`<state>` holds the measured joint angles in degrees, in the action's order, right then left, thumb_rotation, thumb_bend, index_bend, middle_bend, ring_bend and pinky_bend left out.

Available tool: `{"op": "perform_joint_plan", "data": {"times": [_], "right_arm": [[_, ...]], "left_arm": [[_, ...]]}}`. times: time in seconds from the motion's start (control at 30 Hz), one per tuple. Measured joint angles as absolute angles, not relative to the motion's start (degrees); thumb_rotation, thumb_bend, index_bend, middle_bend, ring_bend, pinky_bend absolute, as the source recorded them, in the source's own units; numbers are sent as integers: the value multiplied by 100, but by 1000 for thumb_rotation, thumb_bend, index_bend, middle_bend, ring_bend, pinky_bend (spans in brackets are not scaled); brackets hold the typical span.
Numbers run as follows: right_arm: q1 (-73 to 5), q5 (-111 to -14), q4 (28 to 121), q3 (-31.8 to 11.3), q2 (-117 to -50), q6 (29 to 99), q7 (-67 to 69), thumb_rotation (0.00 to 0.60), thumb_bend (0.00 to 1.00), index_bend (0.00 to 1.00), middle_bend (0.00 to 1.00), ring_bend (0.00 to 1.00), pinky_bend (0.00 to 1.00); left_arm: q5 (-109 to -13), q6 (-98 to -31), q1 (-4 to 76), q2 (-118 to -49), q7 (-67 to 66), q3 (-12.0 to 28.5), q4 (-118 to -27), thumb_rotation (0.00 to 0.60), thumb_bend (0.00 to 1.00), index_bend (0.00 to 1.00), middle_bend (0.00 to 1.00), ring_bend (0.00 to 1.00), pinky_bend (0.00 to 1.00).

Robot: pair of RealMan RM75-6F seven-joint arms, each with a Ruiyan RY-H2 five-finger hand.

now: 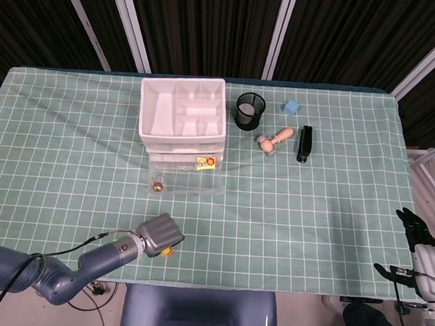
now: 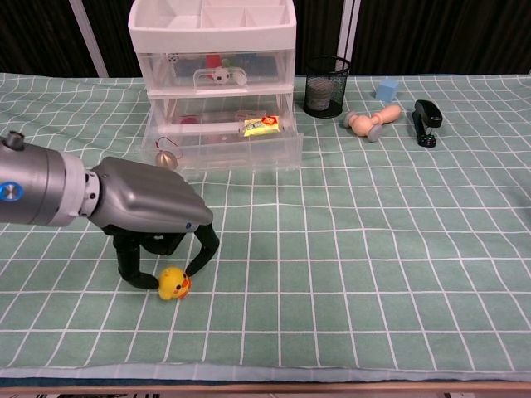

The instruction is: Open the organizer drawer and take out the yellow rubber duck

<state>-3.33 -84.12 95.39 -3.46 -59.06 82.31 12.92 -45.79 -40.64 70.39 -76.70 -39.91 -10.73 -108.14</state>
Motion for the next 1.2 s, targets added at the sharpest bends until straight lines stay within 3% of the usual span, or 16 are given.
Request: {"op": "perform_joint_plan", "data": {"times": [0.2,0.5,0.77,0.87,1.03,1.1,1.2], "right_arm": [[-331,-8418,9544,-345,-5909,8233,1286,600,56,0,0,0,218],[-323,-8433,9550,-340,-5905,8247,1285,600,57,0,0,0,218],[-315,-8478,9552,-323,-5906,8270,1259,600,57,0,0,0,218],[-306,-8500,9546,-314,-5906,8289,1242,600,57,0,0,0,218],[-304,-8580,9452,-307,-5911,8352,1081,600,58,0,0,0,218],[-306,-8657,9361,-303,-5934,8411,903,600,57,0,0,0,218],[-307,-8753,9257,-281,-5992,8466,666,600,53,0,0,0,218]], "left_arm": [[-4404,-4086,7116,-7816,-4103,-1206,-10723,600,343,510,1000,1000,1000],[-4403,-4391,7094,-7781,-4101,-1195,-10784,600,120,355,1000,1000,1000],[-4473,-4747,6980,-7603,-4064,-1153,-10987,600,91,279,972,973,1000],[-4564,-5069,6853,-7508,-4041,-1141,-11142,600,91,241,791,815,925],[-4967,-6026,6411,-7361,-3972,-1153,-11447,600,91,138,343,407,536],[-5248,-6594,6109,-7303,-3915,-1190,-11589,600,89,86,193,241,386],[-5700,-7489,5549,-7230,-3801,-1300,-11774,600,74,38,42,77,219]]}}
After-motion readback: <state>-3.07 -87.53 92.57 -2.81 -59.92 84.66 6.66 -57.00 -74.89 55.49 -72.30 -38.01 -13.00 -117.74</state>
